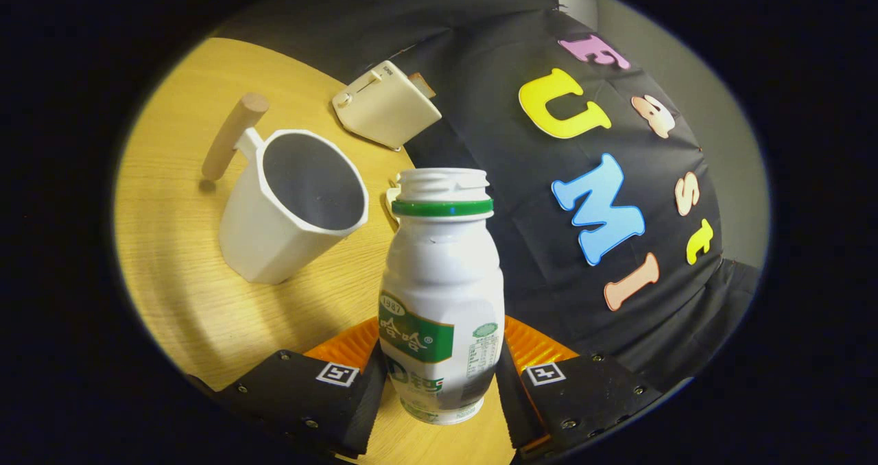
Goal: Take the bottle from table, then pour the juice into the cup, finally place the bottle on the coaster
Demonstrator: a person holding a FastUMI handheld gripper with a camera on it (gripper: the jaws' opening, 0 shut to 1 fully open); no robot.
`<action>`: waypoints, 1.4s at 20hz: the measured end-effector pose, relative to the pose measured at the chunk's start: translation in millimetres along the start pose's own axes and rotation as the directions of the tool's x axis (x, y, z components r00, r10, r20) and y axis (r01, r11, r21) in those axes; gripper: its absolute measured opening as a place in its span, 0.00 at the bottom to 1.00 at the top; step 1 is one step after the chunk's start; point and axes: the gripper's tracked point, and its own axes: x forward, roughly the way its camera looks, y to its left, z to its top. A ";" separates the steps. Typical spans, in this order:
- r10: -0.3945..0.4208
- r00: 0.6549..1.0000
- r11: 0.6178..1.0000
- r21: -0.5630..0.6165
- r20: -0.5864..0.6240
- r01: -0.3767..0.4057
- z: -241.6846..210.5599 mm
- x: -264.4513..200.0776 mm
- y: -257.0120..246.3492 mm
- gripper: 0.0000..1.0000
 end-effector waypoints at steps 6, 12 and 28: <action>-0.009 1.000 0.993 -0.115 -0.005 0.008 1.3 4.2 -4.0 0.74; -0.035 0.999 0.973 -0.227 -0.012 0.031 1.5 5.2 -11.1 0.73; -0.093 0.996 0.900 -0.427 0.000 0.084 13.6 9.3 -26.1 0.73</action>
